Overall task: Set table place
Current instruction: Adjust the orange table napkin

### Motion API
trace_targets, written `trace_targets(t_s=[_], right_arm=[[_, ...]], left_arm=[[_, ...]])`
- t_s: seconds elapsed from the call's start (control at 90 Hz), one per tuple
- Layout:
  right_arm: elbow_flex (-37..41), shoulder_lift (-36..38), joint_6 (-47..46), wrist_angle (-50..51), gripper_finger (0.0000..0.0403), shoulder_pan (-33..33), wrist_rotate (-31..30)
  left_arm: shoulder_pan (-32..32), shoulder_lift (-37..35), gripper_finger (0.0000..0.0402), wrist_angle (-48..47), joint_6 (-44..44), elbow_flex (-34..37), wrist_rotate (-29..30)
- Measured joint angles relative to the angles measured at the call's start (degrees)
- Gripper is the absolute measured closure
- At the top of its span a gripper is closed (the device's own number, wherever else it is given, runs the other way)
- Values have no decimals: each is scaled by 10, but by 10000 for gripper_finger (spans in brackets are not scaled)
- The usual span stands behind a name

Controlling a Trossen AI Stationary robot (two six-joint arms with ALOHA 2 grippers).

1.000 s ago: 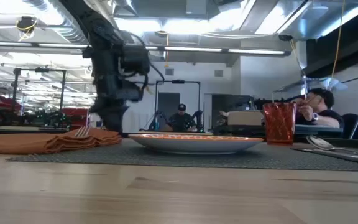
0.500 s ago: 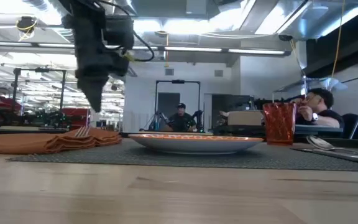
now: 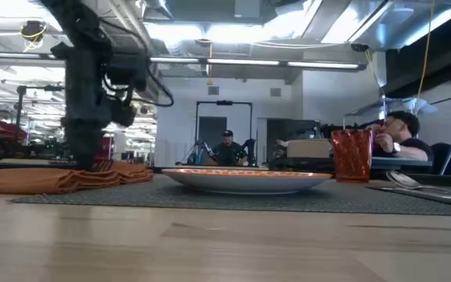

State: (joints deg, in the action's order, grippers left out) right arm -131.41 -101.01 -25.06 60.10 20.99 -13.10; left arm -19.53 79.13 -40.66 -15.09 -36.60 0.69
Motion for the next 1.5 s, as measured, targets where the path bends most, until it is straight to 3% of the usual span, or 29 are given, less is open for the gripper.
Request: trace_targets(t_s=[1.089, 1.311, 1.5], right_arm=[[0, -1, 0, 0, 403, 0, 0], [0, -1, 0, 0, 403, 0, 0], [0, -1, 10, 0, 403, 0, 0]], left_arm=[[1, -42, 402, -29, -2, 17, -6], [18, -105, 402, -74, -16, 16, -26], [47, -182, 402, -83, -80, 16, -49]])
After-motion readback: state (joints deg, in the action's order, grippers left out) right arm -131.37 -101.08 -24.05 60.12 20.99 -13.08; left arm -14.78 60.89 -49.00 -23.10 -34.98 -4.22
